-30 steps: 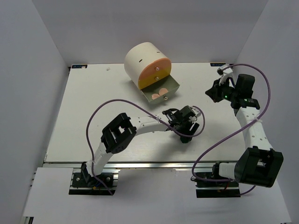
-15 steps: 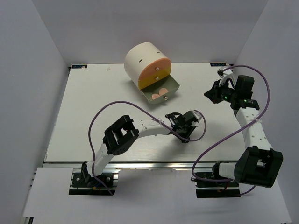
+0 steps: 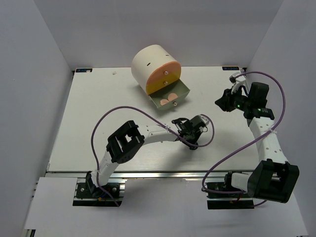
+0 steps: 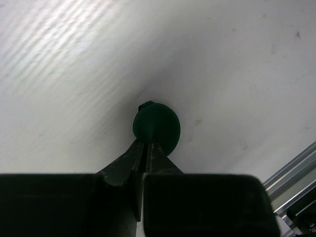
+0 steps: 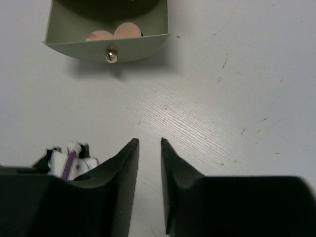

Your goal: Organize the makeup

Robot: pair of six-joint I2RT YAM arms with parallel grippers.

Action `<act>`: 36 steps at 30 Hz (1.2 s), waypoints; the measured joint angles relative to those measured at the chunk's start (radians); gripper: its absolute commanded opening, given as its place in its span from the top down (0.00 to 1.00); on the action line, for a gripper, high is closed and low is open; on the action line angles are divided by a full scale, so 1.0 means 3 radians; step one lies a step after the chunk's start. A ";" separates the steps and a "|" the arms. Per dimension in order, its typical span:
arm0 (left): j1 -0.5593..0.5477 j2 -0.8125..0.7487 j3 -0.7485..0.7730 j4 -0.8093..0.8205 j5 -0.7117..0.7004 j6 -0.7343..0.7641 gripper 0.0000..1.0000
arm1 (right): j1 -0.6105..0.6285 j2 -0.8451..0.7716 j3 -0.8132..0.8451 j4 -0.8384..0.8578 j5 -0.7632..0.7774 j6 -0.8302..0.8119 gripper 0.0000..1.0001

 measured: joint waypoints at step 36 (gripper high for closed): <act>0.1459 -0.0490 0.0484 -0.0159 -0.0642 0.0666 1.00 | 0.0000 -0.0205 -0.0626 0.0304 -0.0028 -0.0086 0.11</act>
